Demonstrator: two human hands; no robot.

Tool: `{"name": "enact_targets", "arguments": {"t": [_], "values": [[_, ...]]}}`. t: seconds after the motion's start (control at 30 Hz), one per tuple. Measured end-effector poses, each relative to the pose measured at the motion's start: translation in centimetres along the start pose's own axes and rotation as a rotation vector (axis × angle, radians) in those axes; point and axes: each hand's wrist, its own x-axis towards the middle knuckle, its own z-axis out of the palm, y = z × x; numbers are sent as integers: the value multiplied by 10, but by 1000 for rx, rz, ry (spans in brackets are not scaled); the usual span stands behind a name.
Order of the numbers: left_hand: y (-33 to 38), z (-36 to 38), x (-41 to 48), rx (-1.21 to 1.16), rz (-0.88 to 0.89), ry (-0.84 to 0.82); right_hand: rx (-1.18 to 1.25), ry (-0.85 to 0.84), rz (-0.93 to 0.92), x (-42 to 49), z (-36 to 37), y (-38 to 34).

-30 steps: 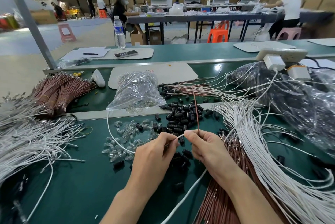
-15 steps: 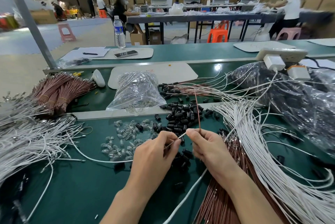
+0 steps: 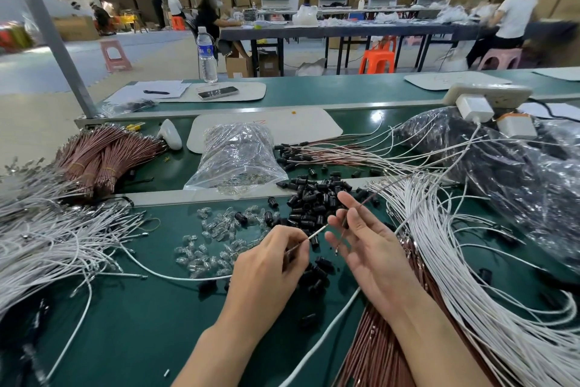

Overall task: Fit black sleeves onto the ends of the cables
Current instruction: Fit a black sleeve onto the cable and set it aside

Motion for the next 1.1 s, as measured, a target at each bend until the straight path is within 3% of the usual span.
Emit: {"name": "enact_targets", "arguments": {"t": [0.4,1.1], "values": [[-2,2,-1,12,-5,9,53,-36,58,-4,8,-1],[-5,4,-1,-53,-2,53,-75,-138,56,-1,4,15]]}}
